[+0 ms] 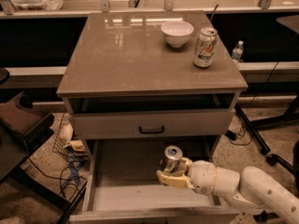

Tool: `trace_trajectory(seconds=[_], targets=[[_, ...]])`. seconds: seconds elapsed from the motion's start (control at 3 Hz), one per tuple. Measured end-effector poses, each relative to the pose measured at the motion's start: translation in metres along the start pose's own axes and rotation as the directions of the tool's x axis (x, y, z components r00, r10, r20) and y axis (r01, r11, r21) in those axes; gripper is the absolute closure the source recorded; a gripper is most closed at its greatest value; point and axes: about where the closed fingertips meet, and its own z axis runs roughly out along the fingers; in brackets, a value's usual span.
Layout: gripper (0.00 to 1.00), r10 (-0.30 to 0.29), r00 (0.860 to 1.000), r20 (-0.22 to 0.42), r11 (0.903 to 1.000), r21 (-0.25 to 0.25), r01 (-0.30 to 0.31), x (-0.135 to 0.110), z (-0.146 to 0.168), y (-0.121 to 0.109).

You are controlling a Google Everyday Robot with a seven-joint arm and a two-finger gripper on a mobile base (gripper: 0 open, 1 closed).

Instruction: Place redbull can into middle drawer

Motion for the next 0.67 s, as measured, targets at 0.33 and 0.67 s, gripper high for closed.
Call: trace_trajectory(seconds=[0.33, 0.67], targets=[[1.0, 0.005, 1.0, 0.028, 0.9995, -0.032, -0.004, 0.017, 0.025, -0.001], [1.0, -0.019, 0.998, 0.06, 0.9907, -0.133, 0.027, 0.049, 0.076, -0.006]])
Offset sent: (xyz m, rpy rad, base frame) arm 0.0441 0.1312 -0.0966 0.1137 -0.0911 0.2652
